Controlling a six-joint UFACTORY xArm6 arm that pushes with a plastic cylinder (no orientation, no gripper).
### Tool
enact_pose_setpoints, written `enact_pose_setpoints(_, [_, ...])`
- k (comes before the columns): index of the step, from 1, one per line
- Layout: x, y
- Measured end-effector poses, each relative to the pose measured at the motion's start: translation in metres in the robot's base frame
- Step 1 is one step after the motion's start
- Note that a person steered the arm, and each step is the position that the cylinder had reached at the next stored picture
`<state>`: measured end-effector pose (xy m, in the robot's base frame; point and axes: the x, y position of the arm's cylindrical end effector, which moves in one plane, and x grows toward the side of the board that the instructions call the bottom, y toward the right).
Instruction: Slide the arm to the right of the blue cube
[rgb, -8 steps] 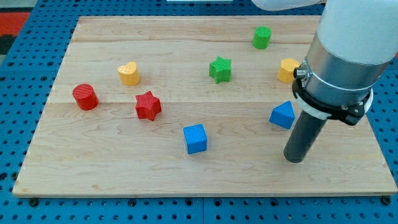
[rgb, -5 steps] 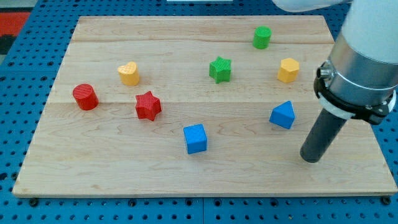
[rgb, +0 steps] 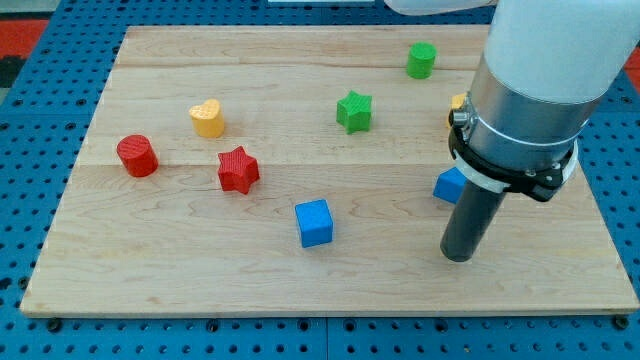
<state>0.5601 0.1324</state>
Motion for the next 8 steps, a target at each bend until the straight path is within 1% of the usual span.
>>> enact_pose_setpoints(2, [0.028,0.0])
enact_pose_setpoints(3, [0.026,-0.009])
enact_pose_setpoints(4, [-0.022,-0.029])
enact_pose_setpoints(5, [-0.032,-0.031])
enact_pose_setpoints(8, [-0.031,-0.034])
